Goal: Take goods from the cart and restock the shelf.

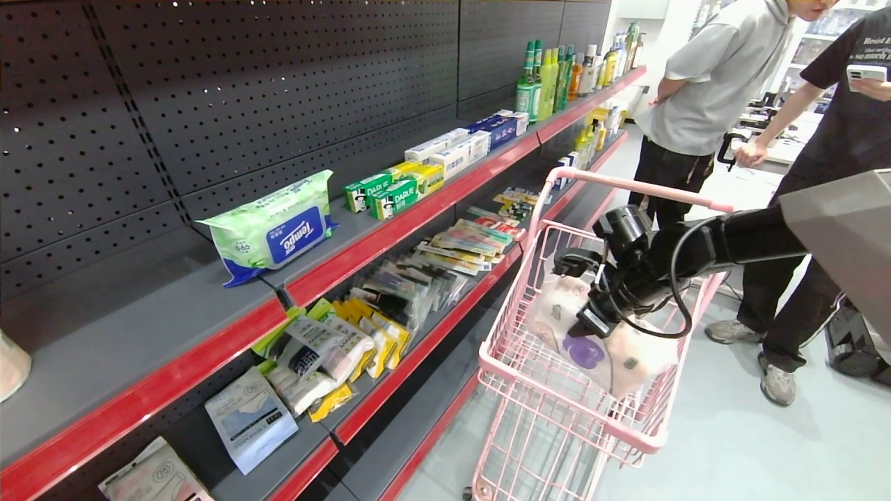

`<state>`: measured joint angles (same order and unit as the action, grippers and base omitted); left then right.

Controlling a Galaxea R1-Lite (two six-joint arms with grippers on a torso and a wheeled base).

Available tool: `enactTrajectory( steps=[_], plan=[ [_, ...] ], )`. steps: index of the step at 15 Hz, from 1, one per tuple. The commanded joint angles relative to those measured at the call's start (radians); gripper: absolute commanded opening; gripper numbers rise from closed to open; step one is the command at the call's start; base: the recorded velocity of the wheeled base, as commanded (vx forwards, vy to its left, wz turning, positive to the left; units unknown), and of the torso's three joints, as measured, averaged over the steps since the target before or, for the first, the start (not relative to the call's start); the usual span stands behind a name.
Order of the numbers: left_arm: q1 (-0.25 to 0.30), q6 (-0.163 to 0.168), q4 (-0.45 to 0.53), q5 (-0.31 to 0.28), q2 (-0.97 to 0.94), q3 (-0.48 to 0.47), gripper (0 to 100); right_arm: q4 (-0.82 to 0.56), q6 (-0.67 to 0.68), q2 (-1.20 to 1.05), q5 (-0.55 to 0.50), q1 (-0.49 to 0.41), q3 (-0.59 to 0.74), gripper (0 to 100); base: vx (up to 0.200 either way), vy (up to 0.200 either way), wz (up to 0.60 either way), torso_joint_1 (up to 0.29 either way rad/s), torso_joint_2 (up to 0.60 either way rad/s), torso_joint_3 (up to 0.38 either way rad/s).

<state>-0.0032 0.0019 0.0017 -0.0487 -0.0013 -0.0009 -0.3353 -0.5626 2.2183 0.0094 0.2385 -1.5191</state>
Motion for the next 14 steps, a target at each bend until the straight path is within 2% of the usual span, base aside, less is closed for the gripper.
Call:
enactTrajectory(
  steps=[1,4,9,14],
  plan=[
    [0.0,0.0,0.0,0.0,0.001,0.001,100,0.001,-0.003,-0.103,0.001,-0.025,0.03,0,0.0,0.0,0.0,0.0,0.0,0.0],
    [0.0,0.0,0.0,0.0,0.001,-0.001,100,0.004,0.01,-0.258,0.029,-0.058,0.08,0,0.0,0.0,0.0,0.0,0.0,0.0],
    [0.0,0.001,0.0,0.0,0.001,-0.001,100,0.015,0.305,-0.508,0.047,-0.062,0.188,0,0.0,0.0,0.0,0.0,0.0,0.0],
    [0.0,0.0,0.0,0.0,0.001,-0.001,100,0.055,0.322,-0.806,0.02,-0.099,0.318,0,0.0,0.0,0.0,0.0,0.0,0.0]
  ],
)
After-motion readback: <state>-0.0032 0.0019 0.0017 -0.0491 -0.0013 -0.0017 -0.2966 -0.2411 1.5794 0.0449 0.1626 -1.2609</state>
